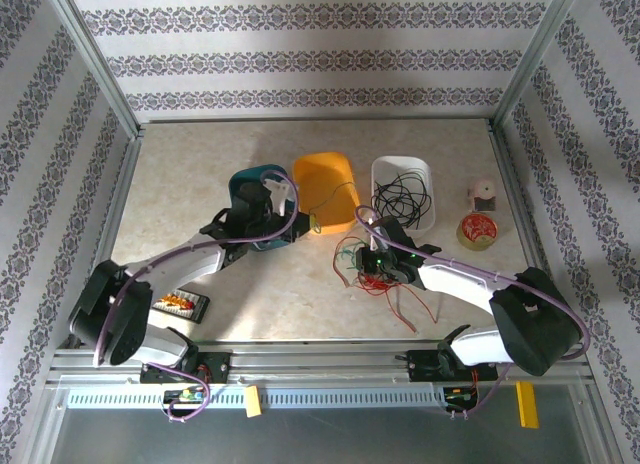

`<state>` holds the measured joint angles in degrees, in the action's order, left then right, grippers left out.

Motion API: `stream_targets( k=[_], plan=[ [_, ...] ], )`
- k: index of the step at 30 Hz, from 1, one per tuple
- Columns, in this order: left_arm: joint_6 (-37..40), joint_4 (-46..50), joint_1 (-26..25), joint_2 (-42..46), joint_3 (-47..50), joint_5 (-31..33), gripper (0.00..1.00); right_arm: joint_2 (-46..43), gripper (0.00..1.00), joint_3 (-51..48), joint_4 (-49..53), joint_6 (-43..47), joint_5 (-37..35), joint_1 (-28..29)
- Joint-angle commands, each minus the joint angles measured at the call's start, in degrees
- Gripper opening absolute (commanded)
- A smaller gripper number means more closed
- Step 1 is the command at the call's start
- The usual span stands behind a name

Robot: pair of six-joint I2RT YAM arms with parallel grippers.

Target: Untangle the cables

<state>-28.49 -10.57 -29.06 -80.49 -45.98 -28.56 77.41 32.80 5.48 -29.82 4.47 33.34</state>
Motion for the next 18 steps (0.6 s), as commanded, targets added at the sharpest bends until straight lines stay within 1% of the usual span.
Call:
stream_targets(
  k=[1, 5, 8, 11, 13, 14, 16, 18],
  plan=[
    [0.91, 0.42, 2.51, 4.23, -0.18, -1.99, 0.0, 1.52, 0.13, -1.42, 5.28, -0.61, -4.26, -1.17],
    [4.12, 6.61, 2.36, 4.21, -1.15, -4.63, 0.0, 1.34, 0.12, -1.42, 5.12, -0.22, -3.72, -1.17],
    [4.13, 6.0, 1.5, 4.42, 0.41, -4.87, 0.0, 0.4, 0.12, -1.63, 5.15, 0.06, -3.59, -0.92],
    [2.75, 3.8, 1.1, 4.74, 1.83, -5.18, 0.0, -2.41, 0.16, -1.45, 5.1, 1.78, -2.74, 0.45],
    [1.61, 2.11, 1.09, 4.96, 2.76, -5.46, 0.0, -5.6, 0.24, -1.07, 5.28, 2.96, -3.6, 1.99],
    [1.28, 1.74, 1.1, 4.98, 3.04, -5.09, 0.0, -7.42, 0.3, -0.9, 5.27, 2.91, -4.09, 2.28],
    [0.53, 1.23, 1.09, 4.74, 3.26, -3.88, 0.0, -10.55, 0.4, -0.76, 5.3, 2.18, -5.09, 2.25],
    [-0.5, 0.45, 1.04, 4.3, 3.2, -2.86, 0.0, -13.3, 0.45, -0.85, 4.73, 1.33, -5.51, 2.1]
  ],
)
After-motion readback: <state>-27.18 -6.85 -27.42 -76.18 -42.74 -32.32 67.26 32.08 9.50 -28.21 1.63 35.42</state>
